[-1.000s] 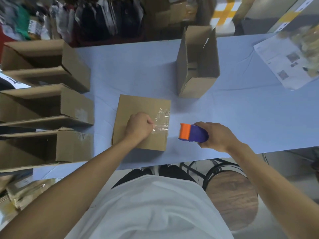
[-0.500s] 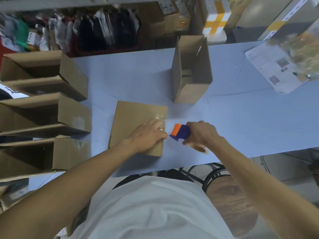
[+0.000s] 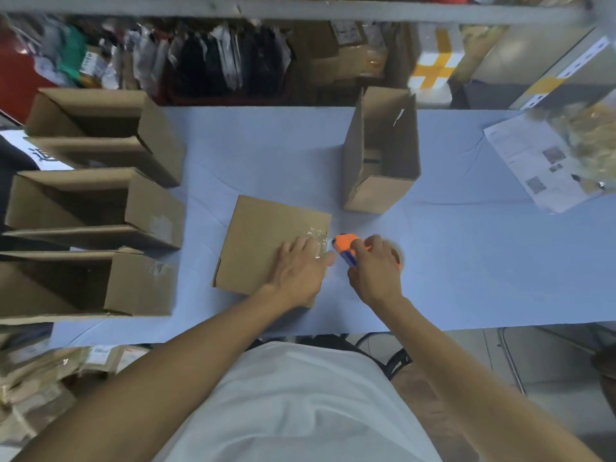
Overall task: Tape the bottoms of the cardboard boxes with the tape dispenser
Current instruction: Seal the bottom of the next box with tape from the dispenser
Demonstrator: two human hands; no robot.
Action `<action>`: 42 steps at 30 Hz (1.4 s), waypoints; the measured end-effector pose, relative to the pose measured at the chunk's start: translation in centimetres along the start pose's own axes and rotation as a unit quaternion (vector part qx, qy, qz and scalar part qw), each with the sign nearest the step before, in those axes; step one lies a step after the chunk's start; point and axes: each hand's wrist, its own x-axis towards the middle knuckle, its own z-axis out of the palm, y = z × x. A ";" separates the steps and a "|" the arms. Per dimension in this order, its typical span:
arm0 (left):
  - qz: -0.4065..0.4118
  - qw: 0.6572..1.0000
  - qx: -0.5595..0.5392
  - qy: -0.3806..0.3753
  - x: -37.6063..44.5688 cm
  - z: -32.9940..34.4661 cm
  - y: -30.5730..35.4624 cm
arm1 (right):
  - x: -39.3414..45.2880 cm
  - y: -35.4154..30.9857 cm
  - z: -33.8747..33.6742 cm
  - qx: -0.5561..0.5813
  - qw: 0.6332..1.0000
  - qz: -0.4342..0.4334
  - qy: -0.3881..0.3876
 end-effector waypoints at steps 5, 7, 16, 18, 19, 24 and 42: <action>-0.088 0.978 -0.165 0.090 -1.9 -2.0 -1.6 | 2.5 -2.2 -1.0 0.006 0.978 -0.207 -0.011; -0.196 0.963 -0.130 0.132 -3.4 -2.3 -4.4 | 3.2 -3.0 -1.0 -0.022 0.961 -0.272 -0.041; -0.273 0.859 -0.427 0.079 -6.4 -5.7 -12.6 | 6.2 -1.8 -2.8 0.247 0.933 -0.221 -0.144; -0.256 0.825 -0.492 0.109 -6.5 -6.8 -13.4 | 6.1 -1.3 -3.3 0.350 0.902 -0.165 -0.191; -0.247 0.820 -0.505 0.110 -6.5 -6.9 -13.4 | 5.8 -1.2 -3.4 0.338 0.905 -0.173 -0.194; -0.230 0.824 -0.506 0.111 -6.1 -5.9 -13.0 | 5.9 -2.2 -3.0 0.157 0.945 -0.196 -0.210; -0.207 0.972 -0.095 0.058 -1.4 -8.3 -10.2 | 5.8 -1.1 -2.2 0.287 0.923 -0.082 -0.242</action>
